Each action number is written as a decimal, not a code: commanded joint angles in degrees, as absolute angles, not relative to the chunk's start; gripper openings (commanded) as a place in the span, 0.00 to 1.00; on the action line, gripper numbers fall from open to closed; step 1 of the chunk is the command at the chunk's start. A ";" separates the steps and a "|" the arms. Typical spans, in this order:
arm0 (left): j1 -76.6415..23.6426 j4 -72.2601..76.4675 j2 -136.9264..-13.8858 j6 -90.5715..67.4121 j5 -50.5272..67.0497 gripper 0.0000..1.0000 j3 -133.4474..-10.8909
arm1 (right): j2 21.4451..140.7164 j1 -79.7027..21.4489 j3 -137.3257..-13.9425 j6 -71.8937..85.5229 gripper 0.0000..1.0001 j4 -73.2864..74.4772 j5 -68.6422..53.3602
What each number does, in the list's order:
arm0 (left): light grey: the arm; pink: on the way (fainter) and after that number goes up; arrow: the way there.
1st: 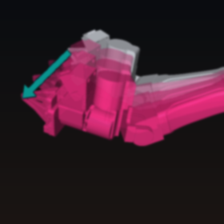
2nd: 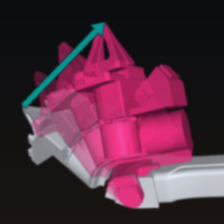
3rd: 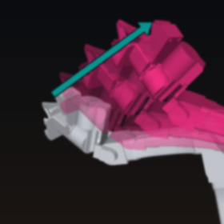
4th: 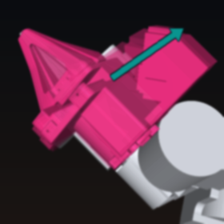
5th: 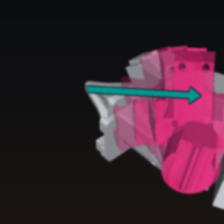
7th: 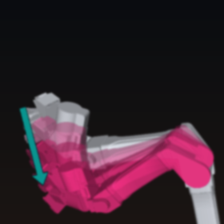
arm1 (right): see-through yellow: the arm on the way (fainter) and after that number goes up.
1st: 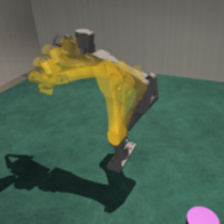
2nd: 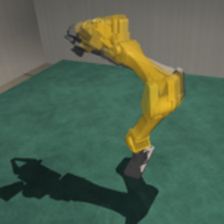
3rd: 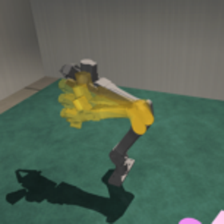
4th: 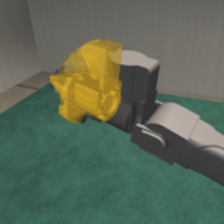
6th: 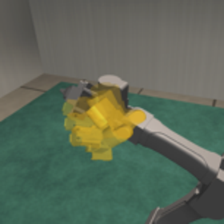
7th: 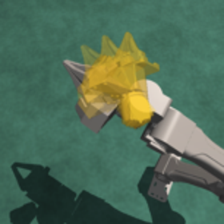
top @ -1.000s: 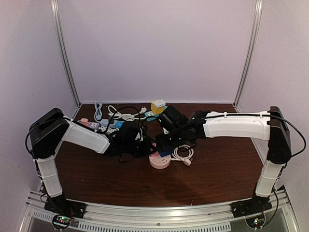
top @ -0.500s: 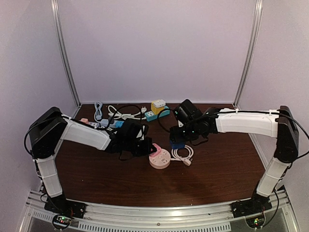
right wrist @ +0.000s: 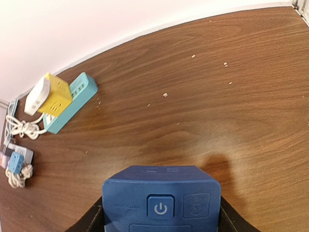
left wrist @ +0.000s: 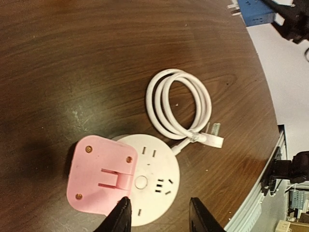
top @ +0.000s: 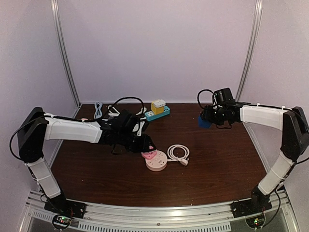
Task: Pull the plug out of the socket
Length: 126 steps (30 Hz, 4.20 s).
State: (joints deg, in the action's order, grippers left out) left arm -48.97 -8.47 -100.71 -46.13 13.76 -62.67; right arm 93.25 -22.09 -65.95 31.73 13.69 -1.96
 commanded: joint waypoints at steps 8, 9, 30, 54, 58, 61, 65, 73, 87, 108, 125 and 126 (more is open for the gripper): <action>-48.60 -9.44 -89.55 -39.73 12.93 0.54 -62.81 | 102.49 -5.73 -61.97 37.78 0.34 -10.57 -22.94; -48.60 -9.57 -89.53 -39.68 13.01 0.54 -63.02 | 103.43 -4.79 -61.72 38.46 0.35 -11.80 -24.31; -48.60 -9.25 -89.38 -44.19 10.81 0.55 -65.02 | 109.75 5.77 -55.49 42.59 0.91 -15.68 -31.92; -45.85 -9.06 -88.53 -45.65 12.46 0.55 -60.33 | 94.79 3.24 -53.96 32.16 0.89 3.91 -17.88; -43.88 -8.17 -88.78 -46.57 14.05 0.58 -57.66 | 92.00 -3.25 -53.78 30.23 0.89 6.60 -14.24; -41.88 -6.00 -89.07 -47.61 16.46 0.62 -55.31 | 90.06 -8.66 -52.73 29.69 0.88 7.94 -11.91; -39.64 -2.04 -90.24 -48.65 19.46 0.69 -52.03 | 88.54 -17.26 -51.31 30.49 0.86 9.11 -11.33; -35.42 6.48 -98.26 -47.55 28.84 0.76 -52.81 | 88.88 -34.32 -51.60 35.23 0.82 9.90 -11.30; -35.24 8.63 -105.46 -46.89 35.72 0.81 -55.45 | 93.00 -50.53 -51.99 40.22 0.73 8.44 -13.48; -36.74 9.41 -105.63 -49.55 36.47 0.81 -54.74 | 104.52 -46.58 -55.24 38.54 0.72 1.85 -16.18; -37.09 7.12 -105.56 -55.26 35.11 0.65 -53.02 | 109.55 -45.96 -64.40 37.45 0.76 5.04 -17.22; -37.13 7.42 -105.61 -55.65 34.95 0.64 -52.67 | 109.18 -46.33 -63.88 37.72 0.76 5.01 -17.24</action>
